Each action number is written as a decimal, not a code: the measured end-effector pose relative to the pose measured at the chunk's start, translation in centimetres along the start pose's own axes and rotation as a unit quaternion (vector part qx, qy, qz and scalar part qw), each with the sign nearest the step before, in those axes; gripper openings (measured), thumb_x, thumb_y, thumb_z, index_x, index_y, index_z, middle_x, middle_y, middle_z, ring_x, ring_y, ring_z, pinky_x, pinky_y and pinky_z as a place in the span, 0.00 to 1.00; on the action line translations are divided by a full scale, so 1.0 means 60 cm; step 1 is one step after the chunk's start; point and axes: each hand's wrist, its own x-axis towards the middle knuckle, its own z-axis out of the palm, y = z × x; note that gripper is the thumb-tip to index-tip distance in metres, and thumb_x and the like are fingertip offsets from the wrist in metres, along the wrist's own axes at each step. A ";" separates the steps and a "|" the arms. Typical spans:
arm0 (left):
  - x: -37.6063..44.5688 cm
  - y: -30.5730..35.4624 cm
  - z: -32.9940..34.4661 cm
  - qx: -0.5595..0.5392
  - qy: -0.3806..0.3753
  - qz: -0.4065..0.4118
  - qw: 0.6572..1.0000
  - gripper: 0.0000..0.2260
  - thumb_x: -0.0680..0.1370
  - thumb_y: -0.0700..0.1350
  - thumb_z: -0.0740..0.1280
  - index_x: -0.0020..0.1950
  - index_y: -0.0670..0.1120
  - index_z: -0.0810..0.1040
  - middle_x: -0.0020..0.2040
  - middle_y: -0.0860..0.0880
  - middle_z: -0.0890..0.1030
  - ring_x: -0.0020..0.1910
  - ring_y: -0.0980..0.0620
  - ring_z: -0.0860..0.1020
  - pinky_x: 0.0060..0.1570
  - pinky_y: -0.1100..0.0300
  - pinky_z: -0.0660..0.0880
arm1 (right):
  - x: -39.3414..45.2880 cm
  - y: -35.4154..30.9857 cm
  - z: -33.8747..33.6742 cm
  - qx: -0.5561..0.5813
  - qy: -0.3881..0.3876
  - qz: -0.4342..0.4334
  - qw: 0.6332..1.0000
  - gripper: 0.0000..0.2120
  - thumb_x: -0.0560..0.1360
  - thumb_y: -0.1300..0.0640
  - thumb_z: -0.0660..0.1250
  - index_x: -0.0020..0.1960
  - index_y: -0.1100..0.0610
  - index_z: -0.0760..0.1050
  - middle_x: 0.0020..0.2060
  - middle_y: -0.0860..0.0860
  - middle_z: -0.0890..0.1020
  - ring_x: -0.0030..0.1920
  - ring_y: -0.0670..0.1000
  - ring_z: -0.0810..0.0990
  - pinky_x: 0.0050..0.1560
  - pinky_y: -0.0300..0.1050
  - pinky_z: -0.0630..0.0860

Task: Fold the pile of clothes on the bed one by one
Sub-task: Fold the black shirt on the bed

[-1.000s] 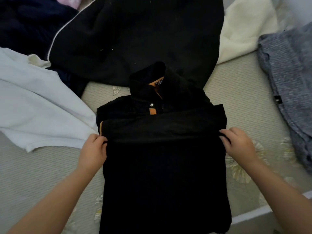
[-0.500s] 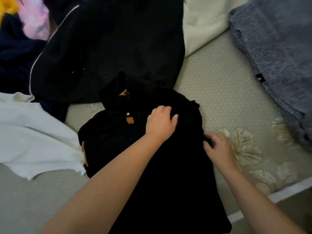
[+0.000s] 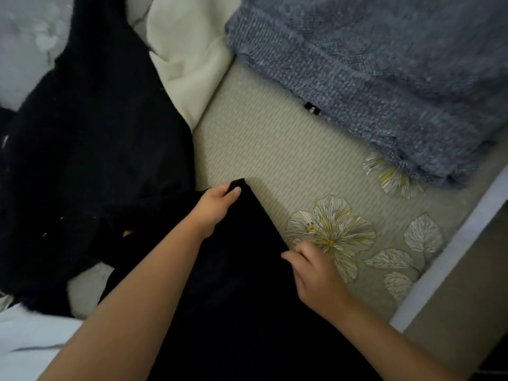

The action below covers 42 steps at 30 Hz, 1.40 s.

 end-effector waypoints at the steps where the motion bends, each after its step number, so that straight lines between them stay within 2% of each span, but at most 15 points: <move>1: 0.002 -0.002 0.005 0.016 0.009 0.014 1.000 0.09 0.79 0.42 0.60 0.45 0.49 0.78 0.40 0.50 0.80 0.37 0.57 0.80 0.36 0.67 0.77 | -0.003 0.003 0.005 -0.003 -0.002 0.015 1.000 0.12 0.72 0.65 0.58 0.41 0.69 0.79 0.31 0.56 0.76 0.29 0.52 0.75 0.26 0.40 0.72; 5: 0.027 -0.006 0.029 0.192 0.091 0.098 0.972 0.13 0.79 0.41 0.61 0.62 0.41 0.75 0.55 0.45 0.78 0.54 0.54 0.74 0.56 0.69 0.68 | -0.002 0.029 0.026 -0.019 -0.061 0.136 0.989 0.08 0.78 0.57 0.59 0.49 0.60 0.73 0.36 0.46 0.71 0.33 0.44 0.70 0.32 0.36 0.68; 9: 0.019 -0.013 0.027 0.317 0.236 0.171 0.902 0.17 0.79 0.43 0.61 0.68 0.43 0.69 0.60 0.43 0.75 0.56 0.48 0.74 0.56 0.63 0.66 | 0.021 0.015 0.026 -0.100 -0.044 0.099 0.989 0.11 0.55 0.74 0.74 0.36 0.67 0.78 0.30 0.58 0.74 0.28 0.56 0.74 0.25 0.41 0.70; 12: -0.029 -0.058 0.013 0.383 0.278 0.237 0.849 0.18 0.78 0.40 0.62 0.67 0.38 0.69 0.64 0.40 0.73 0.64 0.42 0.70 0.62 0.58 0.62 | 0.022 0.002 0.015 -0.149 -0.045 0.107 0.982 0.08 0.59 0.69 0.64 0.36 0.66 0.79 0.32 0.58 0.77 0.31 0.59 0.78 0.29 0.46 0.74; 15: -0.094 -0.147 0.012 0.447 0.295 0.258 0.804 0.19 0.74 0.37 0.67 0.64 0.34 0.71 0.64 0.34 0.71 0.66 0.36 0.66 0.63 0.44 0.62 | 0.033 -0.017 0.013 -0.158 0.010 0.079 0.984 0.17 0.65 0.62 0.57 0.47 0.66 0.80 0.44 0.61 0.81 0.46 0.63 0.81 0.43 0.55 0.78; 17: -0.129 -0.210 0.014 0.446 0.293 0.188 0.824 0.22 0.75 0.39 0.66 0.67 0.35 0.68 0.68 0.35 0.66 0.70 0.40 0.56 0.66 0.42 0.55 | 0.056 -0.031 0.031 -0.165 -0.002 0.042 0.985 0.18 0.70 0.62 0.61 0.57 0.66 0.77 0.56 0.64 0.78 0.59 0.66 0.74 0.57 0.63 0.70; 19: -0.150 -0.265 0.014 0.442 0.297 0.114 0.839 0.23 0.77 0.42 0.65 0.70 0.37 0.64 0.71 0.36 0.61 0.71 0.43 0.50 0.68 0.42 0.48 | 0.080 -0.039 0.062 -0.182 -0.084 0.009 0.980 0.22 0.75 0.57 0.62 0.68 0.62 0.68 0.69 0.62 0.66 0.70 0.64 0.61 0.68 0.63 0.55; 21: -0.158 -0.307 0.013 0.442 0.293 0.035 0.847 0.26 0.78 0.48 0.61 0.73 0.41 0.59 0.74 0.38 0.55 0.74 0.42 0.47 0.69 0.42 0.43 | 0.096 -0.027 0.089 -0.234 -0.171 -0.035 0.957 0.26 0.78 0.49 0.56 0.74 0.55 0.56 0.75 0.57 0.51 0.74 0.59 0.47 0.71 0.60 0.41; 23: -0.156 -0.339 0.007 0.419 0.295 -0.023 0.859 0.27 0.79 0.53 0.57 0.75 0.46 0.53 0.76 0.42 0.49 0.74 0.43 0.44 0.70 0.43 0.40 | 0.099 0.002 0.098 -0.285 -0.216 -0.063 0.932 0.27 0.79 0.45 0.53 0.75 0.50 0.50 0.75 0.54 0.45 0.75 0.56 0.42 0.71 0.57 0.36; 26: -0.146 -0.362 -0.003 0.378 0.293 -0.018 0.878 0.28 0.78 0.55 0.56 0.75 0.49 0.51 0.76 0.44 0.45 0.74 0.44 0.40 0.69 0.45 0.37 | 0.092 0.037 0.073 -0.304 -0.224 -0.053 0.925 0.27 0.78 0.45 0.54 0.75 0.49 0.51 0.75 0.53 0.48 0.75 0.56 0.45 0.71 0.55 0.39; 31: -0.165 -0.372 -0.019 0.349 0.282 0.050 0.892 0.29 0.78 0.56 0.57 0.75 0.50 0.50 0.76 0.44 0.44 0.74 0.46 0.39 0.69 0.48 0.37 | 0.031 0.057 0.017 -0.295 -0.201 -0.012 0.934 0.27 0.78 0.51 0.58 0.74 0.58 0.56 0.74 0.58 0.55 0.74 0.58 0.51 0.71 0.55 0.45; 34: -0.215 -0.396 -0.003 0.364 0.301 0.128 0.872 0.28 0.77 0.51 0.63 0.73 0.45 0.59 0.75 0.41 0.53 0.74 0.43 0.47 0.69 0.47 0.41 | -0.051 0.048 -0.010 -0.282 -0.180 -0.020 0.942 0.26 0.75 0.59 0.65 0.69 0.66 0.63 0.69 0.66 0.63 0.70 0.65 0.60 0.68 0.63 0.56; 37: -0.284 -0.452 0.057 0.385 0.258 0.163 0.871 0.27 0.73 0.47 0.69 0.69 0.40 0.67 0.71 0.36 0.63 0.71 0.37 0.58 0.67 0.41 0.51 | -0.163 0.042 -0.019 -0.293 -0.164 -0.039 0.941 0.24 0.70 0.61 0.71 0.61 0.73 0.70 0.60 0.70 0.73 0.59 0.69 0.73 0.58 0.67 0.69; 40: -0.360 -0.530 0.128 0.430 0.232 0.171 0.856 0.25 0.71 0.52 0.65 0.62 0.36 0.74 0.63 0.33 0.72 0.62 0.31 0.70 0.58 0.35 0.61 | -0.282 0.032 -0.010 -0.295 -0.138 0.020 0.945 0.26 0.73 0.52 0.64 0.61 0.72 0.70 0.57 0.67 0.75 0.58 0.67 0.74 0.59 0.66 0.68; 42: -0.410 -0.575 0.163 0.442 0.220 0.152 0.856 0.27 0.74 0.56 0.57 0.61 0.36 0.75 0.62 0.34 0.74 0.60 0.32 0.72 0.57 0.35 0.61 | -0.347 0.024 0.006 -0.281 -0.120 0.100 0.947 0.27 0.73 0.54 0.67 0.66 0.68 0.67 0.60 0.65 0.74 0.62 0.64 0.71 0.64 0.65 0.62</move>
